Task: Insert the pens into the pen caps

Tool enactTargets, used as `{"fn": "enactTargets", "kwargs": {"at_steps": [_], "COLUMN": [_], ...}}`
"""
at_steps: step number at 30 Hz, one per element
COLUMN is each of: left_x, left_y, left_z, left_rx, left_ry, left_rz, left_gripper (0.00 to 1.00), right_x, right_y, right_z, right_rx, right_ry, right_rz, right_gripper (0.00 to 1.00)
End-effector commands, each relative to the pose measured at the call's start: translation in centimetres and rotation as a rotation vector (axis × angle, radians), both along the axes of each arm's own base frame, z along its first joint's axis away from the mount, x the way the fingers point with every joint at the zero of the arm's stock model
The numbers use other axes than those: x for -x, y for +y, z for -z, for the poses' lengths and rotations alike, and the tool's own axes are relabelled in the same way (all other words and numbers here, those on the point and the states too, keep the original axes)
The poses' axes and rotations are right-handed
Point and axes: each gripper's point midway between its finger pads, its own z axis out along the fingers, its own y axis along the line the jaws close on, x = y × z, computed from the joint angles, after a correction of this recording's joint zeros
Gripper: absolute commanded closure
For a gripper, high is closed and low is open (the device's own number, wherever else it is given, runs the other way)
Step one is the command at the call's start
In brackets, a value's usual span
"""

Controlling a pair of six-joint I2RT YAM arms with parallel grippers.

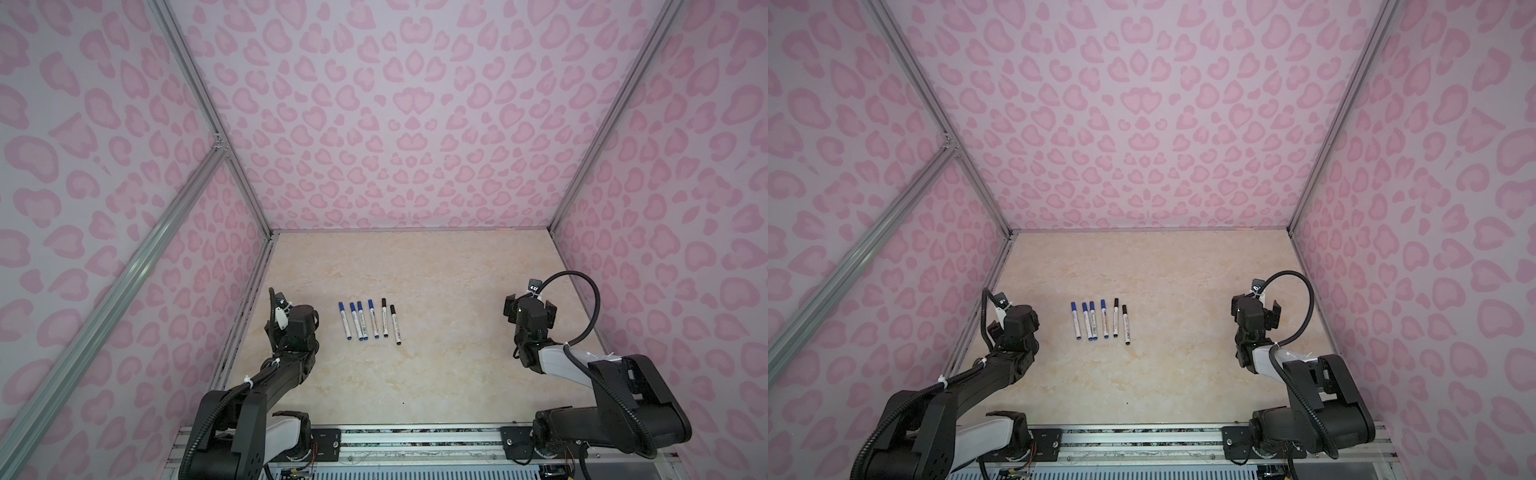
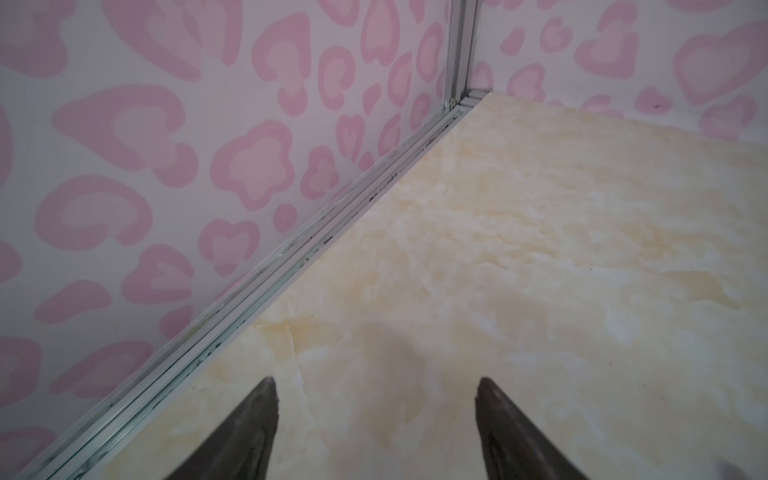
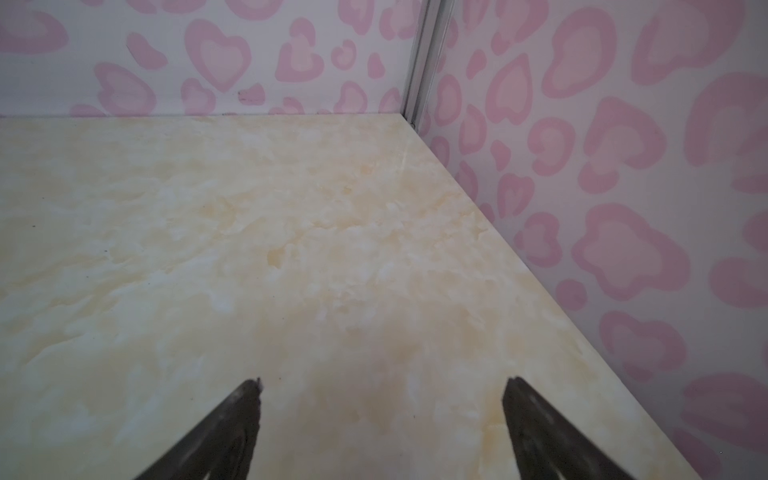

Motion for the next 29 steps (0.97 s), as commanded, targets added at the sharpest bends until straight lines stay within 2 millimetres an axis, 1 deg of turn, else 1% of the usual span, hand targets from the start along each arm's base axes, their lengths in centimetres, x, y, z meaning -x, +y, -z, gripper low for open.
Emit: {"fn": "enactTargets", "kwargs": {"at_steps": [1, 2, 3, 4, 6, 7, 8, 9, 10, 11, 13, 29], "left_x": [-1.4, -1.6, -2.3, -3.1, -4.3, -4.3, -4.5, -5.4, -6.3, -6.5, -6.4, -6.4], "left_y": [-0.9, -1.9, -3.4, -4.6, -5.6, -5.3, -4.9, -4.9, -4.6, -4.4, -4.1, -4.1], "left_z": [-3.6, -3.7, -3.8, -3.8, -3.2, -2.8, -2.3, -1.3, -1.1, -0.8, -0.8, -0.9], "left_rx": [-0.028, -0.03, -0.037, -0.043, -0.061, -0.059, -0.044, -0.02, -0.005, 0.011, 0.03, 0.025], "left_ry": [-0.211, -0.232, -0.241, -0.228, -0.195, -0.215, -0.222, -0.191, -0.178, -0.14, -0.157, -0.159], "left_rz": [0.088, 0.159, 0.263, 0.34, 0.404, 0.389, 0.38, 0.405, 0.397, 0.394, 0.393, 0.393], "left_gripper": [0.23, 0.24, 0.16, 0.02, 0.02, 0.02, 0.02, 0.03, 0.03, 0.03, 0.03, 0.03], "right_x": [-0.3, -0.4, 0.2, 0.0, -1.1, -2.0, -2.0, -1.9, -2.0, -2.0, -2.1, -2.1], "right_y": [0.6, 0.5, 0.5, 0.7, 0.3, -0.3, -0.4, -0.7, -0.5, -0.4, -0.4, -0.3], "right_z": [0.0, -0.9, -1.5, -1.2, -0.1, 0.0, 0.2, 0.3, 0.3, 0.2, 0.2, 0.3], "right_rx": [0.003, 0.013, 0.033, 0.038, 0.002, -0.033, -0.063, -0.082, -0.071, -0.061, -0.056, -0.055], "right_ry": [-0.126, -0.208, -0.247, -0.204, -0.111, -0.1, -0.097, -0.094, -0.096, -0.098, -0.094, -0.083], "right_rz": [-0.07, -0.07, -0.047, -0.05, -0.045, -0.042, -0.065, -0.063, -0.073, -0.073, -0.07, -0.069], "right_gripper": [0.06, 0.02, 0.0, 0.0, 0.0, 0.0, 0.0, 0.0, 0.0, 0.0, 0.0, 0.0]}}
